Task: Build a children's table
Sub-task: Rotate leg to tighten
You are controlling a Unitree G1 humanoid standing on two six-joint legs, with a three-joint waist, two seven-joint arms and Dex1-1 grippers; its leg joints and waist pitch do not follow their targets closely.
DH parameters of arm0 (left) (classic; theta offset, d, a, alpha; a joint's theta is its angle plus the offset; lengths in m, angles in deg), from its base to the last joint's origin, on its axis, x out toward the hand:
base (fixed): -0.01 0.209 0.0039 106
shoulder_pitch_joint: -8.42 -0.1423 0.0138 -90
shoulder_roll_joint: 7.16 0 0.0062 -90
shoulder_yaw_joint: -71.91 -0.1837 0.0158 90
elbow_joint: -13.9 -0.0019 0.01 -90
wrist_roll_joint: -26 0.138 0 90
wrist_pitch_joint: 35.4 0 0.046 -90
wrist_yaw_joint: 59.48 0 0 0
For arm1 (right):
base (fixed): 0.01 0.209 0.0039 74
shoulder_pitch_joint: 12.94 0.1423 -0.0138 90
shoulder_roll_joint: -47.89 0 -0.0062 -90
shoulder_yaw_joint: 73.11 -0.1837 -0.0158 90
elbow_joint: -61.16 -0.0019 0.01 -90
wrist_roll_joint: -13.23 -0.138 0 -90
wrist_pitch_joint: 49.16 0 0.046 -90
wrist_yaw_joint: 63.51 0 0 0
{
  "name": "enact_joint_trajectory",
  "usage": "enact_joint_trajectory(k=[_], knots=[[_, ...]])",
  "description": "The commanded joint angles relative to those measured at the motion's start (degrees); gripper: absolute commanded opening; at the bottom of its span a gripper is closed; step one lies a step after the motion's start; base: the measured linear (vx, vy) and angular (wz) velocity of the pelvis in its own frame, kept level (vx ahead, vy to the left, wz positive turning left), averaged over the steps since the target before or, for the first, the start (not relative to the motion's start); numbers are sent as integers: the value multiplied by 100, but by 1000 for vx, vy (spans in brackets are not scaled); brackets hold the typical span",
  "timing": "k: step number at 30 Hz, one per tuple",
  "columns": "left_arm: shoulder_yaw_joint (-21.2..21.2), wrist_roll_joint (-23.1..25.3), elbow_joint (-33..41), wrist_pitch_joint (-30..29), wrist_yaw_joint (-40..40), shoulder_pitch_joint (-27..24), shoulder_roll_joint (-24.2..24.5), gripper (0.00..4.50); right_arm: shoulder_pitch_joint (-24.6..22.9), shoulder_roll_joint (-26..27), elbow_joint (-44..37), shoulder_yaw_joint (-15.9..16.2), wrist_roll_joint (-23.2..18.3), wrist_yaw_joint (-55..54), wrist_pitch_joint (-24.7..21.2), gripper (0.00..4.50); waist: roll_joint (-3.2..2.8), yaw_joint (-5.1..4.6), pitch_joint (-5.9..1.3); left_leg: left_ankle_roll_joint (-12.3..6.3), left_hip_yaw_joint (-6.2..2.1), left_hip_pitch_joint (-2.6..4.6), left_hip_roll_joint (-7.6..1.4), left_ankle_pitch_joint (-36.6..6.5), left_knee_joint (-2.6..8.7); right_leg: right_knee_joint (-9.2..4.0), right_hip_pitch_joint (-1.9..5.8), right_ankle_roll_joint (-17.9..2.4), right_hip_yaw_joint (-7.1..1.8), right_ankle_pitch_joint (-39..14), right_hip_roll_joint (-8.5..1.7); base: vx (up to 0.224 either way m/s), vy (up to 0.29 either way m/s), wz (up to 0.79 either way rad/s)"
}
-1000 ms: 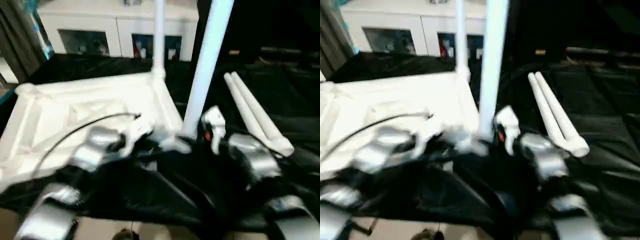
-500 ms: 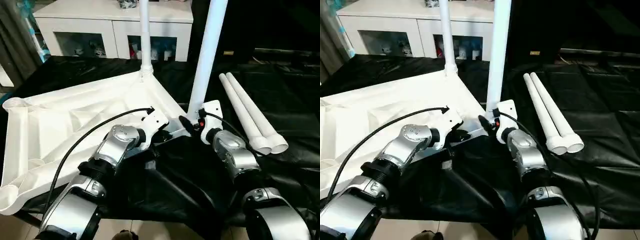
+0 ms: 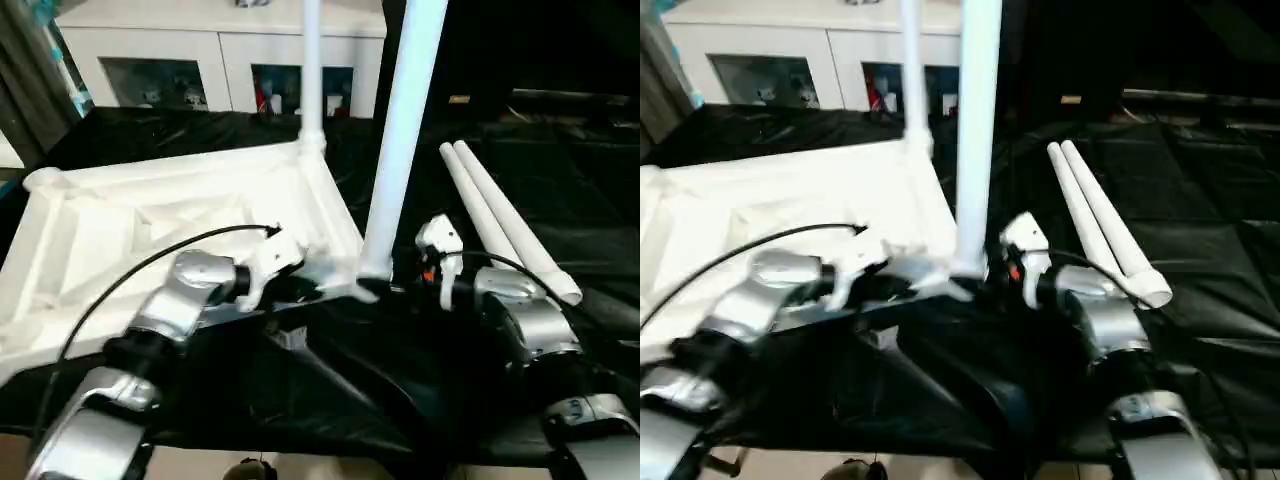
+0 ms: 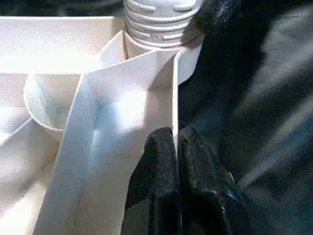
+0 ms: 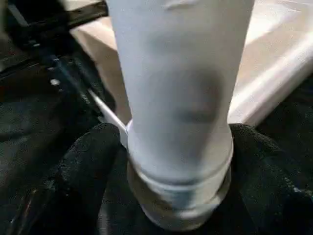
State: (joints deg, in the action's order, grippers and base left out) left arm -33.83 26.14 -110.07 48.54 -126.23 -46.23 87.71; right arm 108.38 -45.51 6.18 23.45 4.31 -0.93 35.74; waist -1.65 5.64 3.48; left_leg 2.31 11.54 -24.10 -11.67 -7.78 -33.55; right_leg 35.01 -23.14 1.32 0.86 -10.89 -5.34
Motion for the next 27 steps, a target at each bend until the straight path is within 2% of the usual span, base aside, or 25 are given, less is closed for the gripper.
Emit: enact_joint_trajectory(k=[1, 5, 6, 9, 14, 17, 18, 21, 22, 23, 25, 27], knots=[[-45, -233, 220, 8, -374, -85, 41, 0, -71, -104, -204, 136, -100, 417, -111, 351, 39, 12, -456, -182, -50, 258, -134, -1563, 381, -356, 165, -1455, -50, -797, -187, 0, 0, 0], [-39, -241, 185, 36, -426, -102, 102, 0, -95, -108, -233, 187, -97, 500, -150, 308, 38, 25, -440, -87, -52, 269, -144, -1743, 400, -373, 147, -1426, -60, -1029, -201, 0, 0, 0], [-31, -245, 199, 21, -427, -114, 109, 0, -106, -97, -249, 198, -109, 501, -163, 302, 69, 23, -437, -51, -51, 273, -144, -1794, 405, -383, 146, -1402, -63, -1133, -204, 0, 0, 0], [-2, -255, 245, -19, -402, -139, 109, 0, -131, -59, -291, 205, -148, 525, -219, 286, 58, 23, -433, -5, -60, 272, -143, -1831, 412, -388, 140, -1352, -67, -1253, -210, 0, 0, 0], [120, -10, 12, -112, 433, -16, -173, 0, -215, 306, -90, 127, 23, -226, -297, 278, 58, 13, -442, -22, -59, 262, -134, -1702, 406, -371, 139, -1362, -68, -1064, -204, 0, 0, 0], [258, 165, -430, -126, 1320, 249, -498, 0, -17, 716, 537, -146, 222, -1519, -182, 276, 52, -35, -418, 128, -67, 282, -117, -1914, 421, -423, 93, -1271, -83, -1517, -229, 0, 0, 0], [299, 182, -544, -137, 1538, 326, -603, 0, 57, 843, 720, -246, 219, -1857, -194, 275, 52, -82, -400, 246, -85, 294, -100, -2155, 437, -456, 87, -1204, -75, -1907, -238, 0, 0, 0], [320, 264, -785, -265, 2082, 520, -910, 0, 277, 1227, 1112, -520, 86, -2637, -197, 274, 41, -108, -385, 329, -125, 310, -98, -2470, 463, -524, 82, -975, -62, -2378, -241, 0, 0, 0], [334, 299, -897, -341, 2358, 606, -1054, 0, 371, 1384, 1255, -591, 86, -2973, -160, 274, 22, -127, -370, 361, -129, 330, -93, -2614, 467, -548, 48, -923, -64, -2595, -250, 0, 0, 0], [338, 337, -1017, -389, 2635, 695, -1198, 0, 468, 1537, 1391, -621, 135, -3330, -97, 274, 28, -151, -368, 414, -150, 329, -81, -2720, 475, -564, 59, -865, -45, -2775, -249, 0, 0, 0], [356, 344, -1112, -418, 2844, 766, -1328, 0, 539, 1653, 1476, -585, 222, -3574, -36, 274, 28, -136, -376, 429, -165, 358, -89, -2799, 480, -593, 59, -810, -34, -2838, -252, 0, 0, 0], [360, 398, -1279, -384, 3044, 879, -1528, 0, 631, 1843, 1576, -479, 399, -3718, 178, 274, 45, -145, -360, 403, -155, 364, -66, -2907, 477, -630, 25, -754, -37, -2885, -234, 0, 0, 0]])
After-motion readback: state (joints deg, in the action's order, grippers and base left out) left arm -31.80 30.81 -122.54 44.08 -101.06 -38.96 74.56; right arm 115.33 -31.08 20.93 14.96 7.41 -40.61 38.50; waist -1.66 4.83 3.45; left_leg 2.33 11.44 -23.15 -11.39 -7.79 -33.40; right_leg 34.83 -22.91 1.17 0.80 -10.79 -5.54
